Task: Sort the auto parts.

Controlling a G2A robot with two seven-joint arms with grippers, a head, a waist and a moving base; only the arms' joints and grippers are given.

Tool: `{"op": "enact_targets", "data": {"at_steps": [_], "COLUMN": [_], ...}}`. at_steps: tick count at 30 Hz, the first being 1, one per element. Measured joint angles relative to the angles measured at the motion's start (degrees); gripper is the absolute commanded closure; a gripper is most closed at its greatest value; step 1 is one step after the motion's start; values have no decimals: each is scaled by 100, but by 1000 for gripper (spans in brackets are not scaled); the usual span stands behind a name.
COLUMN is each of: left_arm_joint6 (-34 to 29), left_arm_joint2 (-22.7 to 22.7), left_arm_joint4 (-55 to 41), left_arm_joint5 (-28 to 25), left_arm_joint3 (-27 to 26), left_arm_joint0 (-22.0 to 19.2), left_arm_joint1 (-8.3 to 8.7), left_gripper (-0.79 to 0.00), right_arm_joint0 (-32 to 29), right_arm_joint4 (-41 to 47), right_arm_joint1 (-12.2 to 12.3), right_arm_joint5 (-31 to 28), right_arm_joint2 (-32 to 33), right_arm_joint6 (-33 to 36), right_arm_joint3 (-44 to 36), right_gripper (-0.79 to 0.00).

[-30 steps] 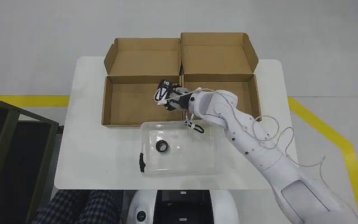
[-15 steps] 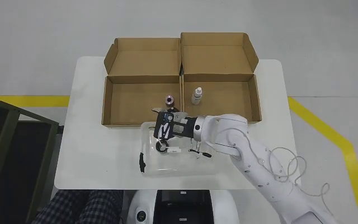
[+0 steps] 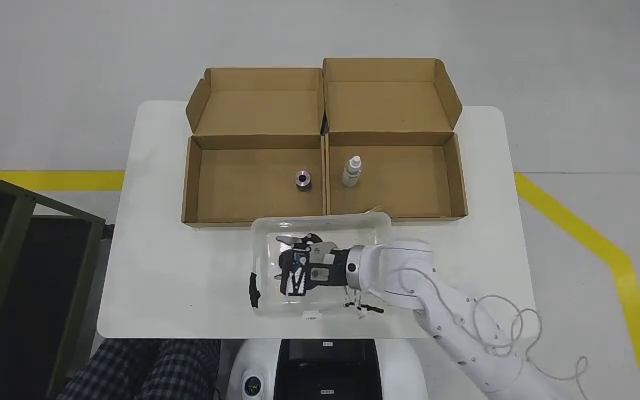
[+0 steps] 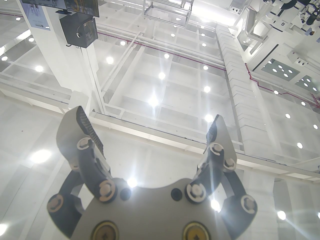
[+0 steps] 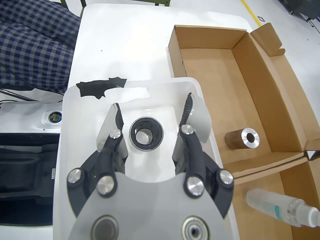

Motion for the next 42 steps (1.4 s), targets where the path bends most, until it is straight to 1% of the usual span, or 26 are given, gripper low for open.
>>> {"op": "enact_targets", "data": {"at_steps": [10, 26, 34, 37, 38, 41, 42], "left_arm_joint6": [0, 0, 0, 0, 0, 0, 0], "left_arm_joint2": [0, 0, 0, 0, 0, 0, 0], "left_arm_joint4": [0, 0, 0, 0, 0, 0, 0], "left_arm_joint5": [0, 0, 0, 0, 0, 0, 0], "left_arm_joint3": [0, 0, 0, 0, 0, 0, 0], "left_arm_joint0": [0, 0, 0, 0, 0, 0, 0], "left_arm_joint1": [0, 0, 0, 0, 0, 0, 0], "left_gripper": [-785, -785, -785, -785, -785, -785, -785], "right_arm_joint0": [61, 295, 409, 434, 444, 460, 464], "right_arm_joint4": [-301, -479, -385, -321, -312, -295, -292], "right_arm_joint1": [4, -92, -139, -155, -160, -169, -171], "right_arm_joint5": [10, 199, 217, 196, 190, 187, 187], "right_arm_joint2": [-93, -410, -485, -514, -525, -538, -540], "right_arm_joint6": [-189, -392, -427, -447, -448, -457, -457], "right_arm_joint3": [314, 1004, 1241, 1299, 1312, 1342, 1349], "right_gripper": [-471, -468, -425, -342, -332, -105, -46]}}
